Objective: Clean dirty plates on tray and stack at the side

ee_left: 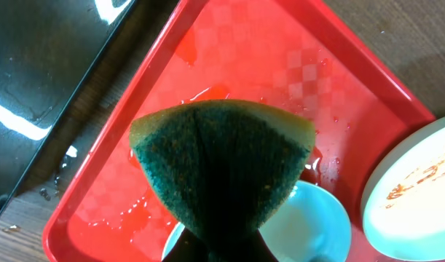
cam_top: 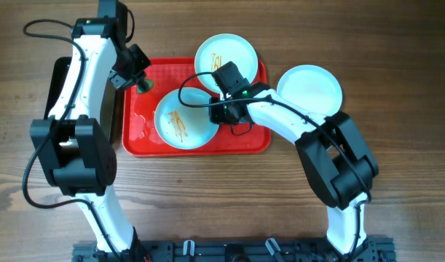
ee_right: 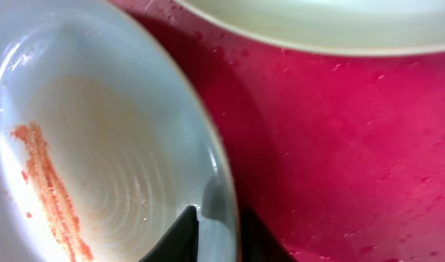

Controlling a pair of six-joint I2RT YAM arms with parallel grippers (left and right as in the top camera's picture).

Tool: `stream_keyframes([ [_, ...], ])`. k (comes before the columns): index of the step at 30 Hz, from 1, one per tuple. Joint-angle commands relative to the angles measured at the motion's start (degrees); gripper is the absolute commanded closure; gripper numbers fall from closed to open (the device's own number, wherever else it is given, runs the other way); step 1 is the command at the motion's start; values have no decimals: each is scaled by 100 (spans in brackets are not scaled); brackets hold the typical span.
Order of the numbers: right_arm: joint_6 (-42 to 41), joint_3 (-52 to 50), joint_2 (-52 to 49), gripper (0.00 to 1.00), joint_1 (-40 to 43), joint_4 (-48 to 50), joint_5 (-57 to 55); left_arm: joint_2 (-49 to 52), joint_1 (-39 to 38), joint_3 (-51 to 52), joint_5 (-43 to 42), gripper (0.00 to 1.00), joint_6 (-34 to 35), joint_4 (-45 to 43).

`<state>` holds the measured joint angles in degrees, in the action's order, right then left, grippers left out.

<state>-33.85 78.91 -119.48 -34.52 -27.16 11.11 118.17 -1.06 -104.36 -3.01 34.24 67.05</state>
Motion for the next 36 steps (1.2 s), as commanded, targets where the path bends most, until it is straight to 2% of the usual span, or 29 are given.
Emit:
stream_keyframes([
  [1,-549,68,-205,96,-20,-7,-216,-11,-20,15,50,96,94,92],
  [8,-1510,68,-205,96,-20,299,-195,-11,-190,24,105,96,28,269],
  [10,-1300,68,-205,96,-17,352,-57,-11,-256,24,142,96,-79,348],
  [11,-914,68,-205,79,-17,387,57,-11,-267,24,138,96,-79,352],
  [12,-535,68,-203,52,-17,400,96,-11,-271,24,138,96,-79,350],
  [14,153,68,-203,42,-7,487,94,-11,-271,24,138,96,-79,350],
  [15,595,70,-203,42,-2,507,94,-11,-269,24,138,96,-81,350],
  [17,848,70,-203,47,-2,505,94,-11,-269,24,142,96,-101,348],
  [18,861,70,-203,63,-2,507,94,-11,-269,24,142,96,-103,343],
  [19,850,68,-203,73,-2,509,92,-11,-269,24,142,96,-103,341],
  [22,758,68,-205,78,-13,507,92,-11,-269,24,142,96,-214,326],
  [23,634,68,-205,88,-26,503,94,-11,-269,24,140,96,-232,328],
  [25,509,59,-205,96,-72,516,76,-9,-271,28,138,96,-229,328],
  [29,70,57,-205,95,-98,400,74,-9,-321,157,142,96,-232,321],
  [31,70,57,-205,81,-98,400,76,-9,-334,286,146,96,-232,262],
  [36,74,57,-452,81,-164,597,166,-9,-334,365,162,96,-232,146],
])
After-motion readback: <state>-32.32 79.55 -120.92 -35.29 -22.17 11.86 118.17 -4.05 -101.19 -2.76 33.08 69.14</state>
